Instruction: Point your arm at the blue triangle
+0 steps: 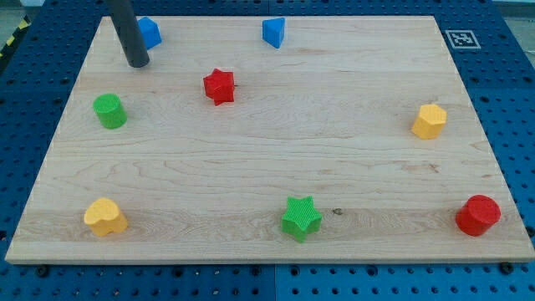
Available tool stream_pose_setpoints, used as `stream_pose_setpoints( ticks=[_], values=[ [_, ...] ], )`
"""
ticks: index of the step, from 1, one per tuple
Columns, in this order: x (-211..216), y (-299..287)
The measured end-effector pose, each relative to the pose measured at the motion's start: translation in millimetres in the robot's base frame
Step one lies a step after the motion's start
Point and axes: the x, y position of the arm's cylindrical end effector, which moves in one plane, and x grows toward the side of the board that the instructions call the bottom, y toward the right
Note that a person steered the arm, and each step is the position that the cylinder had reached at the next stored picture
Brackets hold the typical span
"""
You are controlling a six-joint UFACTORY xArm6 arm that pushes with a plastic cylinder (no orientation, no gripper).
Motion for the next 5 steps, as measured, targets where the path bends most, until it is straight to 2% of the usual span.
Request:
stream_pose_setpoints(
  ticks=[1, 3, 5],
  values=[
    [5.5, 31.8],
    [6.5, 39.0],
    [14.4, 77.8]
  ],
)
